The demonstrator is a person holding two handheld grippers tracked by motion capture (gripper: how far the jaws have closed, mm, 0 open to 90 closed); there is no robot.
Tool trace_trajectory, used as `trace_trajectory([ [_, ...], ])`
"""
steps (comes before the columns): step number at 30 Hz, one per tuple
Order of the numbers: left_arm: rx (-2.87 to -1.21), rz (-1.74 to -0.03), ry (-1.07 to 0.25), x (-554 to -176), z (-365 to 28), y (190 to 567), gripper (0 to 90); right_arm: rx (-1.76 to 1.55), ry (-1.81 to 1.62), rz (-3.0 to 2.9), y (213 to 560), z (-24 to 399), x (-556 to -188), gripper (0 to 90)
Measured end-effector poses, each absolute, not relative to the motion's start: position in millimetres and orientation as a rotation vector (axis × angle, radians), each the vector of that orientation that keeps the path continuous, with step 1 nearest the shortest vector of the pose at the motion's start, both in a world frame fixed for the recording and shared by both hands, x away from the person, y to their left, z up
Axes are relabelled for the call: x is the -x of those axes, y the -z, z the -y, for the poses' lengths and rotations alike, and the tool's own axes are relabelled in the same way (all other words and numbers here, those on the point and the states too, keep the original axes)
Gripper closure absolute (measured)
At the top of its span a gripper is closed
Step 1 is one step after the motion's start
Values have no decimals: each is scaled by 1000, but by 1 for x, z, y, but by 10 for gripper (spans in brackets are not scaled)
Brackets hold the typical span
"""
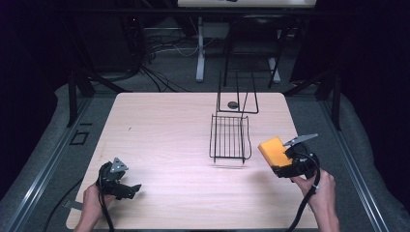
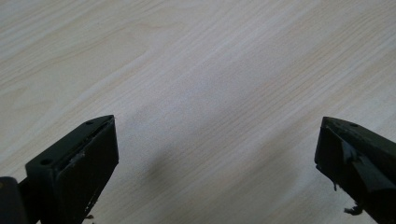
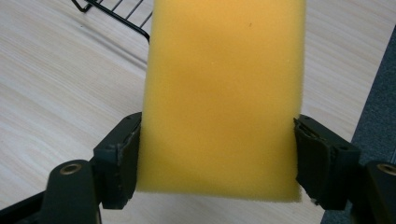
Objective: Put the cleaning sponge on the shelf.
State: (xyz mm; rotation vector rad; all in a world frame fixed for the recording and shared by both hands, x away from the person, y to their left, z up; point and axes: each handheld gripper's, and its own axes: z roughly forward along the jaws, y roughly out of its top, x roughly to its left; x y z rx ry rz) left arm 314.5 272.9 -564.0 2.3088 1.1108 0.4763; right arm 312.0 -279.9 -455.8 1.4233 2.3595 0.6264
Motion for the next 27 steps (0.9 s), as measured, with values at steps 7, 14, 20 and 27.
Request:
trace_trajectory([
  [7,-2307,-1108,-475,-314,-273,564,0,-1400,-631,-2371,454,271,-313,247],
  [14,-2307,-1107,-476,-314,-273,564,0,-1374,-634,-2381,451,262,-315,248],
  [20,-2306,-1108,-472,-315,-272,564,0,-1353,-639,-2391,448,253,-318,249],
  [27,-2306,-1105,-474,-314,-272,563,0,-1323,-665,-2394,443,243,-322,251],
])
